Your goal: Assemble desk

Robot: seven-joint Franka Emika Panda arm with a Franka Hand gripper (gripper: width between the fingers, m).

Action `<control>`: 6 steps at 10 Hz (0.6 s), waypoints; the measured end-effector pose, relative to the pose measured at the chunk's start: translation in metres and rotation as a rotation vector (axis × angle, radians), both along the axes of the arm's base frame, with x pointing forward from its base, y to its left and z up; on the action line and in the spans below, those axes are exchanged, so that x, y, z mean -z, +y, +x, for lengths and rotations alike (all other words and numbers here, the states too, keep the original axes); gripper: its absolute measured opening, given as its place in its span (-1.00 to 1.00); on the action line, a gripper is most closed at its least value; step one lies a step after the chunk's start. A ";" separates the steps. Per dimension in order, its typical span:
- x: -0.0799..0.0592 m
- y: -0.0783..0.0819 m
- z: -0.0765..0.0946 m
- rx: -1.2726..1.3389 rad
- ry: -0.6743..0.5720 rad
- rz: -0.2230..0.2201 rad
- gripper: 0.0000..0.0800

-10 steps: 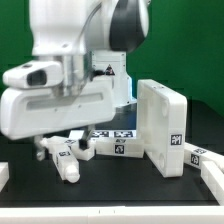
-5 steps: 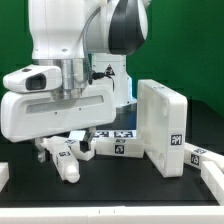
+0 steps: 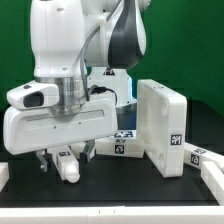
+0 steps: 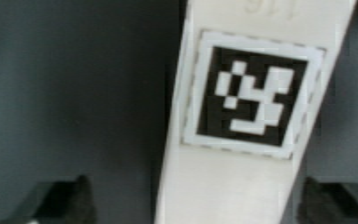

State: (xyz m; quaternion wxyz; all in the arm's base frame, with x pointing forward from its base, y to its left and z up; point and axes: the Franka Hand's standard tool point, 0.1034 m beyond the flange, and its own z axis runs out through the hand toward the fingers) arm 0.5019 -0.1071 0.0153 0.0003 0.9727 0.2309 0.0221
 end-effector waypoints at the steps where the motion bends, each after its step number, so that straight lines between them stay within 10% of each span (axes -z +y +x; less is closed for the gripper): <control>1: 0.000 0.000 0.000 0.000 0.000 0.000 -0.04; 3: -0.002 -0.005 0.000 -0.025 0.002 -0.002 -0.29; 6: -0.028 -0.059 -0.018 -0.077 0.010 -0.024 -0.29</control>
Offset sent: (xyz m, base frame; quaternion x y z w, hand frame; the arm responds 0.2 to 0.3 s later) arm 0.0022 -0.0380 0.0168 0.0022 -0.0182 -0.0480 0.9987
